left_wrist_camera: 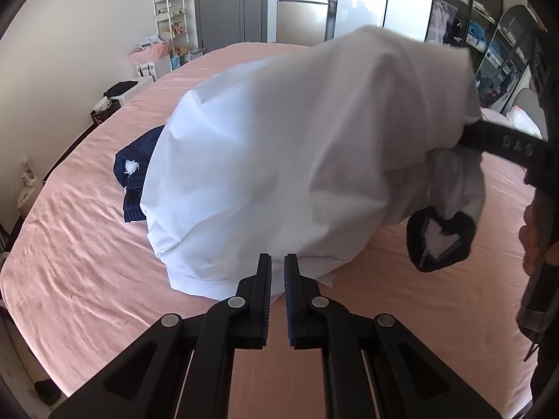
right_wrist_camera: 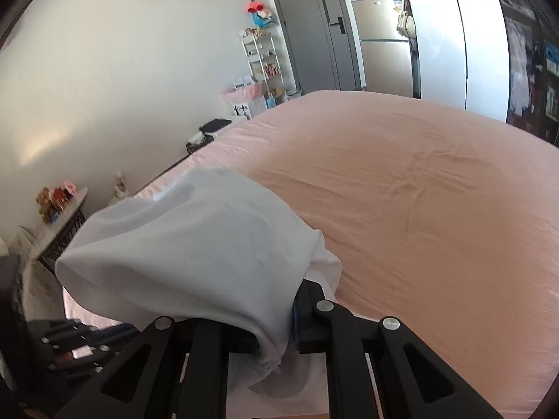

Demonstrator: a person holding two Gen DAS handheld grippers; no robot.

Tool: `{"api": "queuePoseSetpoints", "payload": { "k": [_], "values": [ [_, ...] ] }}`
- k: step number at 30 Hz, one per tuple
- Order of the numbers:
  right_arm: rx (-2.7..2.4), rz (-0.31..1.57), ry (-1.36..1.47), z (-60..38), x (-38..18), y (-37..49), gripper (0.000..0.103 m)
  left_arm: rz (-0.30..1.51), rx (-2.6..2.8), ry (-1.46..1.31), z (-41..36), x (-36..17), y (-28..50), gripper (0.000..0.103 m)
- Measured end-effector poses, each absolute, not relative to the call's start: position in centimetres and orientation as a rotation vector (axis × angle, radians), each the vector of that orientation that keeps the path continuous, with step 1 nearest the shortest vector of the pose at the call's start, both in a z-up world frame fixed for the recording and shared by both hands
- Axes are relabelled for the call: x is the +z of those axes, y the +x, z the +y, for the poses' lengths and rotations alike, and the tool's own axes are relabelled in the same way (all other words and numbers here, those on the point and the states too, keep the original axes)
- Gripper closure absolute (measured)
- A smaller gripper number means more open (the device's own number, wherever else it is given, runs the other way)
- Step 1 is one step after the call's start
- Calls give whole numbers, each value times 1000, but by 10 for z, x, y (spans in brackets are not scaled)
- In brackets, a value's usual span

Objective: Fold clothes

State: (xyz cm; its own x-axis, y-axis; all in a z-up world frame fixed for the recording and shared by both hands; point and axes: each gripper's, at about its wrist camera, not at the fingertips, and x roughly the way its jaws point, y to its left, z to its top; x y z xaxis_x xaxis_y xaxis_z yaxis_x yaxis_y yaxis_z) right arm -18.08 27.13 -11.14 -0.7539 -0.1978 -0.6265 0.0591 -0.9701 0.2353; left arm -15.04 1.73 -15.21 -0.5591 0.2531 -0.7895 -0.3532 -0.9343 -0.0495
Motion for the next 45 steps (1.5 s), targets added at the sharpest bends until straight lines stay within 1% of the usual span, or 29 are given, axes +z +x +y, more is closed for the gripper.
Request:
{"api": "queuePoseSetpoints", "payload": {
  "k": [1,5,12,17,19,20,21,22,23,28,33,38,40,42,43,45],
  "values": [
    [-2800,-325,1021,269,-106,-177,93,136,2503,-1242,17,-153,-153,97],
    [-2800,-291,1020,261,-98,-177,93,28,2479,-1199,22,-152,-157,97],
    [-2788,-294,1056,266,-101,-195,93,-50,2423,-1127,37,-154,-145,97],
    [-2781,-288,1065,271,-101,-205,93,-21,2409,-1128,51,-150,-133,97],
    [-2776,-278,1065,272,-101,-206,93,-20,2417,-1112,53,-147,-128,94],
    [-2772,-274,1064,271,-101,-205,93,-10,2419,-1112,55,-146,-127,77],
    [-2770,-266,1063,269,-100,-204,93,4,2420,-1109,56,-146,-127,28],
    [-2767,-257,1065,268,-101,-204,93,13,2418,-1101,57,-147,-127,2],
    [-2764,-247,1068,267,-100,-203,93,9,2416,-1073,57,-146,-126,0],
    [-2759,-244,1070,267,-99,-199,93,9,2422,-1033,54,-144,-129,0],
    [-2743,-285,1075,268,-96,-196,93,167,2493,-992,60,-149,-147,0],
    [-2744,-264,1065,265,-93,-195,93,129,2524,-1006,55,-160,-171,0],
    [-2742,-250,1068,264,-93,-195,93,129,2588,-1014,52,-164,-178,8],
    [-2739,-237,1074,262,-94,-195,93,96,2591,-1044,45,-168,-186,39],
    [-2733,-238,1080,262,-95,-195,93,68,2588,-1061,41,-169,-190,45],
    [-2721,-241,1091,260,-99,-196,93,12,2583,-1060,35,-170,-192,66]
  ]
}}
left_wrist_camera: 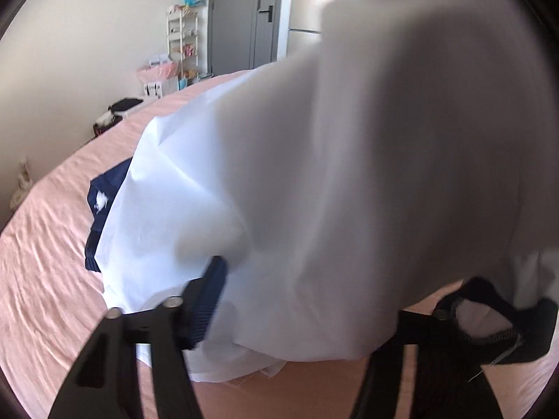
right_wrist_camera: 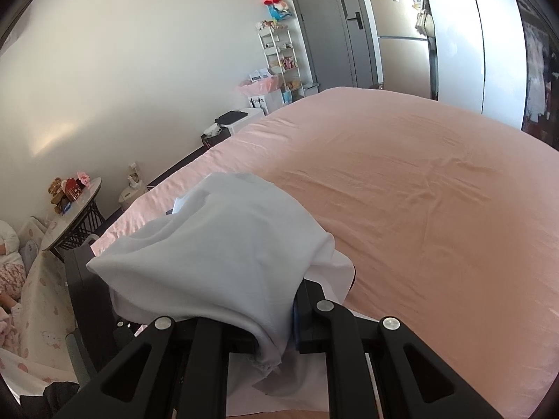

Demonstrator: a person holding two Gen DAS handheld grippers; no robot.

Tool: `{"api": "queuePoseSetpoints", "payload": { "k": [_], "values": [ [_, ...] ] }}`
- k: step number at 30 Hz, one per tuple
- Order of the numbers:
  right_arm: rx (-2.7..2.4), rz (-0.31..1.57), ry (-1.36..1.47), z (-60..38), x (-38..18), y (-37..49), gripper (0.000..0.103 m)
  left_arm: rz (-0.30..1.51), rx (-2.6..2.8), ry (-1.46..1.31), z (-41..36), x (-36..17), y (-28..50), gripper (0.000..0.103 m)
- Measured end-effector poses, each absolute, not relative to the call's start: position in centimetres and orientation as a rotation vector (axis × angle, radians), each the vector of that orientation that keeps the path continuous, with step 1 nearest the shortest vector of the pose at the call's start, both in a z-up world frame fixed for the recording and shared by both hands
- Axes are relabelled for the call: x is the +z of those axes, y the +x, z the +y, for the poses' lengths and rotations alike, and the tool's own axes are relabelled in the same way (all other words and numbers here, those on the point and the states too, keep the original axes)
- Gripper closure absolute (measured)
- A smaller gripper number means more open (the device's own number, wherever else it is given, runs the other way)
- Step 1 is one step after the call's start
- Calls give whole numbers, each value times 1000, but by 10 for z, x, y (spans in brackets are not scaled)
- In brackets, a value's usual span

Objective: Fold clothes

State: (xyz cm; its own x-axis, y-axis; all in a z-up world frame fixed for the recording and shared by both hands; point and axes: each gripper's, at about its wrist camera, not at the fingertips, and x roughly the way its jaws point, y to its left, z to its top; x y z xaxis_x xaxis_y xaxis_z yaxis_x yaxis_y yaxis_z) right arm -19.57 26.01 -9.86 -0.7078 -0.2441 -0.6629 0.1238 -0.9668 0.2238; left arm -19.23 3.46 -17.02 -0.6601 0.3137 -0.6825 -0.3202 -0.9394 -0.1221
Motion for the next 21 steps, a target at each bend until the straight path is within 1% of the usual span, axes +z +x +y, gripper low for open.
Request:
{"api": "queuePoseSetpoints", "payload": {
  "k": [1,3,6,9,14,17,21],
  "values": [
    [-2718,-239,1093,259,-101,-196,93,-9,2582,-1056,32,-170,-193,70],
    [-2713,-234,1099,256,-104,-196,93,-4,2584,-1043,30,-169,-191,84],
    [-2706,-240,1107,253,-109,-197,93,80,2601,-1015,33,-167,-187,93],
    [-2707,-259,1109,253,-111,-197,93,93,2602,-1004,32,-162,-184,96],
    [-2718,-291,1097,258,-108,-194,93,110,2603,-972,28,-147,-180,98],
    [-2741,-301,1065,259,-100,-189,93,148,2611,-913,30,-126,-173,99],
    [-2766,-309,1000,262,-78,-179,93,174,2611,-816,35,-85,-161,99]
  ]
}}
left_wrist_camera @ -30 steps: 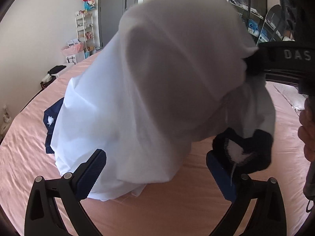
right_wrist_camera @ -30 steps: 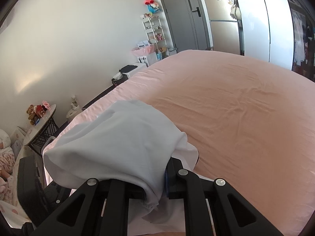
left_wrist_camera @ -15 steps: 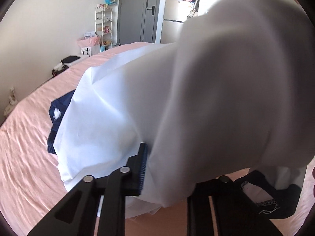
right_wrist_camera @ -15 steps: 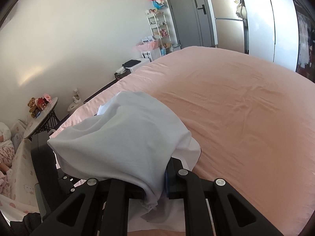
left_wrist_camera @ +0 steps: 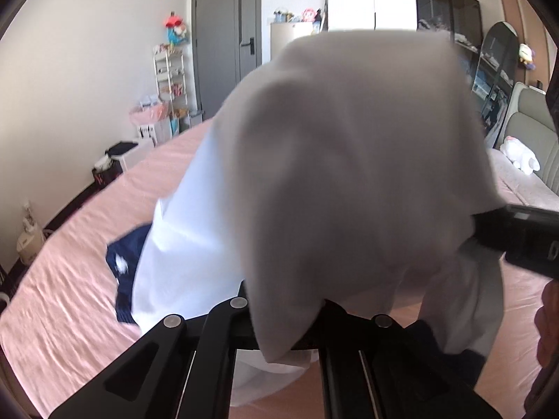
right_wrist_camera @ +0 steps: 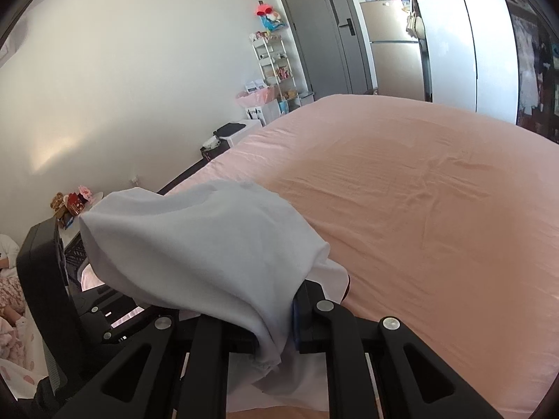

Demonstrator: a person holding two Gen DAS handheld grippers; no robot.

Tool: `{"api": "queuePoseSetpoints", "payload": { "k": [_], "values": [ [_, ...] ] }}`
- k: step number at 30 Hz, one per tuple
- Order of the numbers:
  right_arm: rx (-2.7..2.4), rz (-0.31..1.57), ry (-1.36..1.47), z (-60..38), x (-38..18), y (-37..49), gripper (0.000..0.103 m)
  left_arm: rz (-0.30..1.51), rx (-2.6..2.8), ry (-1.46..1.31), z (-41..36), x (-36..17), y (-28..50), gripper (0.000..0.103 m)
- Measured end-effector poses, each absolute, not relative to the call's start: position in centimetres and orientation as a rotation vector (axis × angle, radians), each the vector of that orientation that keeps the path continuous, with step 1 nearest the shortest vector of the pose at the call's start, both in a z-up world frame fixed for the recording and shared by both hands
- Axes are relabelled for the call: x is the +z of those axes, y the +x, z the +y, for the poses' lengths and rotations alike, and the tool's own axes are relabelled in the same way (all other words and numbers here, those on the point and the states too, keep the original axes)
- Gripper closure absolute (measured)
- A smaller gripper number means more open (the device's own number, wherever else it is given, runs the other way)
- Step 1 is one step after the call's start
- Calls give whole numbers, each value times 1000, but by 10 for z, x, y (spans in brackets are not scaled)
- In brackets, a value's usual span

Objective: Fold clothes

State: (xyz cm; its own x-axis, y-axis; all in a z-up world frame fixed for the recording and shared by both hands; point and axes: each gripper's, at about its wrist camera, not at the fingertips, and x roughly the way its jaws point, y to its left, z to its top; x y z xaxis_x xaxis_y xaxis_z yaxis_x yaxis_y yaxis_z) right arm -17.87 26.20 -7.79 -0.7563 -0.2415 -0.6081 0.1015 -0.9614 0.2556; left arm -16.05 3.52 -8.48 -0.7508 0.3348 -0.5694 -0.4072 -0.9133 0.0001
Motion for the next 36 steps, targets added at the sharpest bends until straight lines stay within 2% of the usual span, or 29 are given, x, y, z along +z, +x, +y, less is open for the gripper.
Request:
{"api": "queuePoseSetpoints", "payload": {
  "k": [5,10,22,30,36],
  "values": [
    [-2813,-277,893,264,-41,-155,93,224,2592,-702,46,-40,-138,99],
    [-2853,-272,827,273,-10,-126,93,195,2529,-683,59,-13,-121,99],
    [-3056,-191,688,323,66,-34,93,245,2348,-561,171,53,-38,99],
    [-3183,-146,715,359,86,27,93,245,2204,-552,228,59,8,99],
    [-3210,-193,831,375,62,60,93,305,2111,-629,254,24,44,99]
  ]
}}
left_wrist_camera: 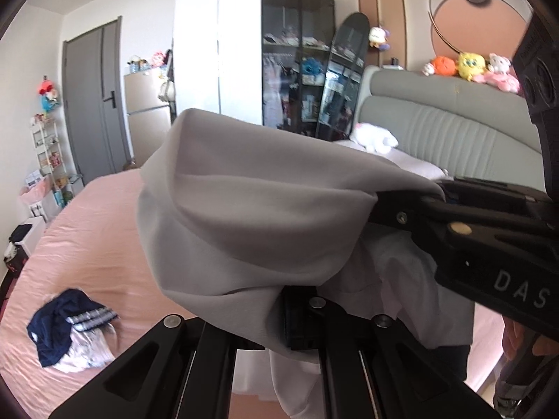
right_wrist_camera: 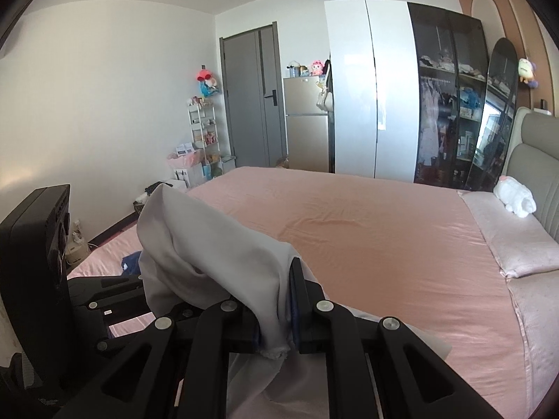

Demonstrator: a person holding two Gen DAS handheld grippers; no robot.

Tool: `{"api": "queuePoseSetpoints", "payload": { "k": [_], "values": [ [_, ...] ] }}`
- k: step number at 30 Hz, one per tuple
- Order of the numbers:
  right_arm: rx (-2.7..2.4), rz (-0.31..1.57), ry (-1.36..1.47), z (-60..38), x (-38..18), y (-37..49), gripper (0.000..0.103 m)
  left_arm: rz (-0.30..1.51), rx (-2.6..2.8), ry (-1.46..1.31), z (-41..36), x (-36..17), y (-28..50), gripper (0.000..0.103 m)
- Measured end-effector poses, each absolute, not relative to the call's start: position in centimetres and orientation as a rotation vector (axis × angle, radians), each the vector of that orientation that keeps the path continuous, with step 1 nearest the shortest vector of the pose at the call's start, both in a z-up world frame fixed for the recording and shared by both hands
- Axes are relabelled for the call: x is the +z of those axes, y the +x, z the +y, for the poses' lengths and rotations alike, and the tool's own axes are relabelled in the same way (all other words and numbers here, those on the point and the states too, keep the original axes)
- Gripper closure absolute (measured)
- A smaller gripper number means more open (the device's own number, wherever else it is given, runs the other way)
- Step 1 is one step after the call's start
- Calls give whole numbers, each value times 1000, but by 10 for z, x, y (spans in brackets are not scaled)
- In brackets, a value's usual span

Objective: Fold clothes

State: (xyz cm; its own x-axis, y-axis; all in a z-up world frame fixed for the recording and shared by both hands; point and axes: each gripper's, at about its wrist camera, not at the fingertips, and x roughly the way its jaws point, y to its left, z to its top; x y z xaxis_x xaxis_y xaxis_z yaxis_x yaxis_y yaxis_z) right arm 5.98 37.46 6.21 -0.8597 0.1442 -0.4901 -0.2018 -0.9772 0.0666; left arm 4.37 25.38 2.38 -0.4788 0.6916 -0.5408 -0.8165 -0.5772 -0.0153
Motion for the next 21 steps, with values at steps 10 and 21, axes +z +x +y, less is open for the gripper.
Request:
{"api": "queuePoseSetpoints", "payload": {
  "k": [10,21],
  "values": [
    [2763,338,-1102,365,-62,81,93,104,1929,-1133,235,-91,32,99],
    [2733,356,-1142,368,-73,80,93,18,1900,-1138,189,-96,41,1]
  ]
}}
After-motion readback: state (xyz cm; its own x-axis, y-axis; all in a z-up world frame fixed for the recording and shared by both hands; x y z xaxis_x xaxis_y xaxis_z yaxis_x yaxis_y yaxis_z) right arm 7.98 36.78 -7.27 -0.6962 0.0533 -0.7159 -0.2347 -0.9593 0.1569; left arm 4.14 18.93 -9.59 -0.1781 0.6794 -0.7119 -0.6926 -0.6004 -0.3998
